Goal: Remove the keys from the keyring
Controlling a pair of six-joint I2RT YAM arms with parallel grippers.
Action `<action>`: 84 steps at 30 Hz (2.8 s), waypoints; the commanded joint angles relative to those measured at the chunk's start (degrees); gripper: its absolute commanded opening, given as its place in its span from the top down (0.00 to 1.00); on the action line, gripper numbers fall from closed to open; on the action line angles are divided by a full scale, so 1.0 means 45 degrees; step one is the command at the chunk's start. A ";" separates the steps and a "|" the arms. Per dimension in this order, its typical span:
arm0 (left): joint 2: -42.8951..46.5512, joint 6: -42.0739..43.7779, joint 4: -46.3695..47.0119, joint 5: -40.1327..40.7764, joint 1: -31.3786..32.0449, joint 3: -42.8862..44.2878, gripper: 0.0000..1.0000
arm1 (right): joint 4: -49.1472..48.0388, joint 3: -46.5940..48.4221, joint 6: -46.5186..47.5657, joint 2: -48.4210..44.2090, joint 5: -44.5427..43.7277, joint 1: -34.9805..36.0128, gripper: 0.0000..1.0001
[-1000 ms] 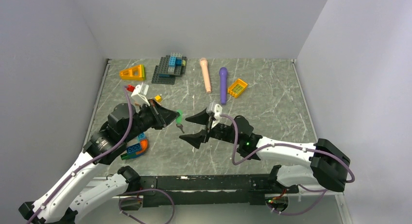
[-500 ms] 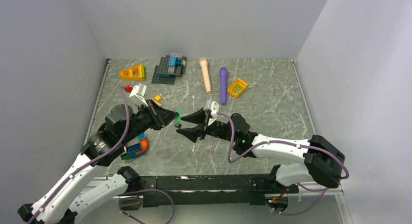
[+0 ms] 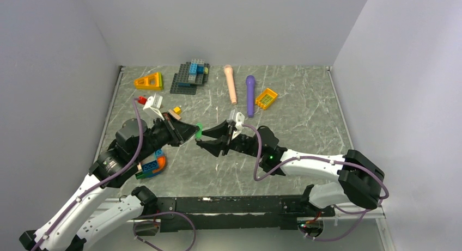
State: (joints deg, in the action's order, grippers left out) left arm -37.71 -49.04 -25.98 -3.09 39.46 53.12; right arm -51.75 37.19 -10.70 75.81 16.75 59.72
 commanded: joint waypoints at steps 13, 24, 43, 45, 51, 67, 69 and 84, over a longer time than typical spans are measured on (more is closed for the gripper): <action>0.0157 -0.0138 0.0482 0.0131 0.0057 -0.0030 1.00 | -0.0571 0.0642 -0.0181 0.0134 0.0259 0.0057 0.70; 0.0581 0.0008 0.0346 0.0645 0.0049 -0.0272 0.85 | 0.0261 0.0409 -0.0362 -0.0536 0.0561 0.0072 0.91; 0.1147 0.5683 -0.0589 -0.0404 0.0048 0.0454 0.34 | 0.8456 0.2171 -0.0446 -0.2716 0.1716 0.0079 1.00; 0.1349 0.6582 -0.0673 -0.1414 0.0047 0.0408 0.35 | 0.9338 0.2310 -0.0453 -0.2935 0.2075 0.0056 1.00; 0.1386 0.8478 -0.1903 -0.4659 0.0054 0.0814 0.40 | 1.1147 0.2828 -0.0561 -0.3586 0.4124 0.0066 1.00; 0.1321 0.9978 -0.2358 -0.8378 0.0052 0.1407 0.46 | 1.3733 0.4397 -0.0336 -0.3417 0.5482 0.0058 1.00; 0.1086 0.9989 -0.2319 -0.8679 0.0054 0.1527 0.46 | 1.3862 0.4476 -0.0273 -0.3373 0.5416 0.0067 1.00; -0.0717 1.0412 -0.2161 -1.0668 0.0061 0.1583 0.50 | 1.4442 0.4821 -0.0046 -0.3198 0.4968 0.0111 1.00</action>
State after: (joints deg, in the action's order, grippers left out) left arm -40.23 -4.16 -37.91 -46.00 39.46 59.16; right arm 13.21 55.77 -11.90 61.41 39.42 59.83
